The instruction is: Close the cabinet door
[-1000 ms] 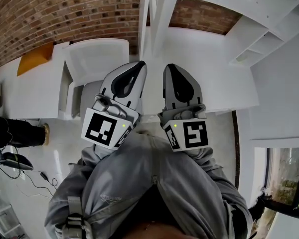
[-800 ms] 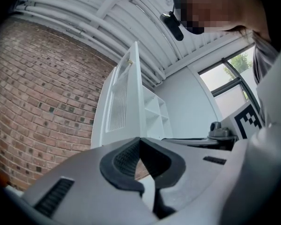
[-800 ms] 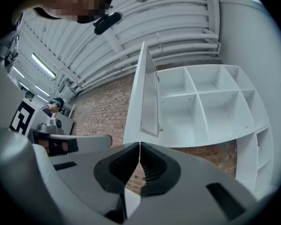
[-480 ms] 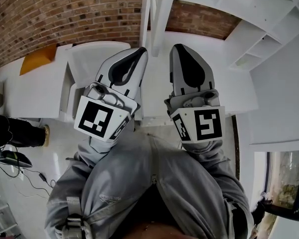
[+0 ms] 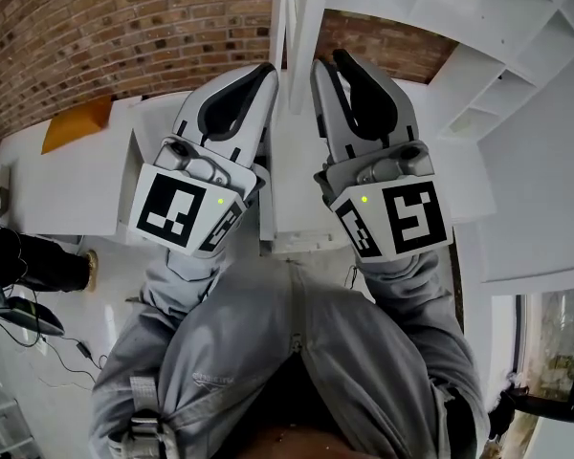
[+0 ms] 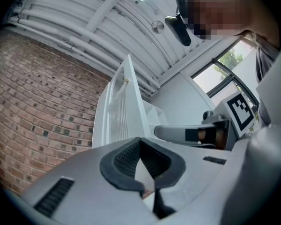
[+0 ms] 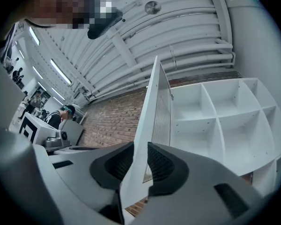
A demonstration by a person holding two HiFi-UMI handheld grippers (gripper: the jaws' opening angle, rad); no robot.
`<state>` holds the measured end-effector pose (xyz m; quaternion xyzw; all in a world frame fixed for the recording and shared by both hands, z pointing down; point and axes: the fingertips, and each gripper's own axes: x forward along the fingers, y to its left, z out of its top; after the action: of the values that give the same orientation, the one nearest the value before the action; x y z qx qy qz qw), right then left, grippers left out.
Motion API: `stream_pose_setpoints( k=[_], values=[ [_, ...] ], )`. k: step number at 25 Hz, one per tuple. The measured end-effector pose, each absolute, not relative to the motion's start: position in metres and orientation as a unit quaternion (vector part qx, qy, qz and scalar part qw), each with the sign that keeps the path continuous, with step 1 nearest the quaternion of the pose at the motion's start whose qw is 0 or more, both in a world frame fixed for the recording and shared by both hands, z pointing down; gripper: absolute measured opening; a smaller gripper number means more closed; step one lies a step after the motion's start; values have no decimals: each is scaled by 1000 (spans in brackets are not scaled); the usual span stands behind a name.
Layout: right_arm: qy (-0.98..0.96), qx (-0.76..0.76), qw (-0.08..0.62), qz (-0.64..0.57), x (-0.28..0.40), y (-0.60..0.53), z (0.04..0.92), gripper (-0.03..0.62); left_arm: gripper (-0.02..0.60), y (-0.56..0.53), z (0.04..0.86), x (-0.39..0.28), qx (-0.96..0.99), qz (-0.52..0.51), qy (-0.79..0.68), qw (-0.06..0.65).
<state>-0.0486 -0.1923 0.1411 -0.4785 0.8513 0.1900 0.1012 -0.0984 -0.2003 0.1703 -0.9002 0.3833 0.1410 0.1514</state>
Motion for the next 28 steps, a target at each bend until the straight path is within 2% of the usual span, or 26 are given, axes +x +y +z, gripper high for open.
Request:
stream_pose_setpoints(
  k=[1, 5, 14, 28],
  values=[
    [853, -475, 102, 190, -50, -193, 138, 123, 5, -201, 166, -98, -898, 142, 385, 159],
    [858, -465, 108, 191, -55, -196, 127, 152, 5, -204, 148, -97, -891, 148, 388, 182],
    [854, -465, 123, 197, -59, -206, 103, 161, 5, -210, 116, -100, -880, 159, 392, 214],
    [845, -473, 131, 214, -64, -215, 92, 144, 5, -213, 104, -100, -878, 174, 393, 211]
  ],
)
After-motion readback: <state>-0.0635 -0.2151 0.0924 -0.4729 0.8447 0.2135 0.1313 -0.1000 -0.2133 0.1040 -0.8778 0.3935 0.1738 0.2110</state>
